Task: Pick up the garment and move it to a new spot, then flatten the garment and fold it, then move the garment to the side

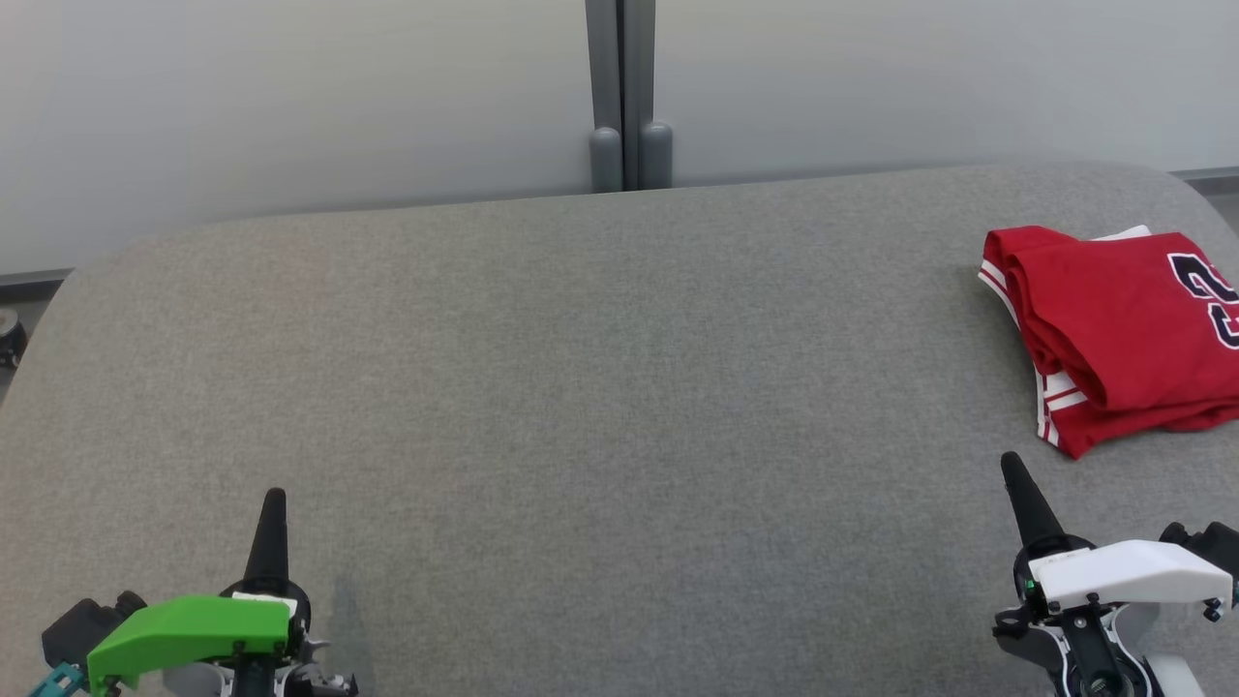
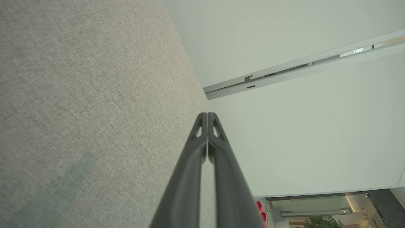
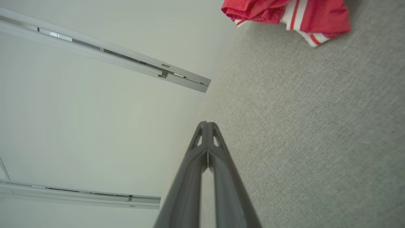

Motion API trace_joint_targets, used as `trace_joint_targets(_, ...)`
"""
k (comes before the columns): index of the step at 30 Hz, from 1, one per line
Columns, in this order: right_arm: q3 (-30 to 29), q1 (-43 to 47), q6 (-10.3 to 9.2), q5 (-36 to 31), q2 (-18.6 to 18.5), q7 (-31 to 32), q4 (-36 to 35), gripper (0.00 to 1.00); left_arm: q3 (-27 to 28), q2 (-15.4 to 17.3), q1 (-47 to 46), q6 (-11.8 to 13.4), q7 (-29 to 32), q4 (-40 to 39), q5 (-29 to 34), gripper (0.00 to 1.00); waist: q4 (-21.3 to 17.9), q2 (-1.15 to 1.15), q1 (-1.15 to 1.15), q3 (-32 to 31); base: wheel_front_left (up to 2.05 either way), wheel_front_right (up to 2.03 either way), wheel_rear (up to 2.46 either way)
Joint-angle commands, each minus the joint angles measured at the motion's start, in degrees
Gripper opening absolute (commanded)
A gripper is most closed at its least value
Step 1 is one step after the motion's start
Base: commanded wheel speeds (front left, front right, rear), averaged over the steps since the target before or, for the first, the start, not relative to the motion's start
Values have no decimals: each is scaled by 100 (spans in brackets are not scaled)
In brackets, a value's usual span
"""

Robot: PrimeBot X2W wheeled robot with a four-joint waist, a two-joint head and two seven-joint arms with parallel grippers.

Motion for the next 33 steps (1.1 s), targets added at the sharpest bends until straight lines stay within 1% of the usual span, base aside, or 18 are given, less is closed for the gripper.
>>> trace_joint_targets(1,-25,-110,0,140,-33,41,-64,0,42,28,-143,-26,33,-44,-117,0,3,0,0,-1,0,0,0)
trace_joint_targets(33,-156,-194,0,1575,-43,427,-57,0,240,36,-343,-49,426,-105,-1375,0,61,0,0,-20,0,0,0)
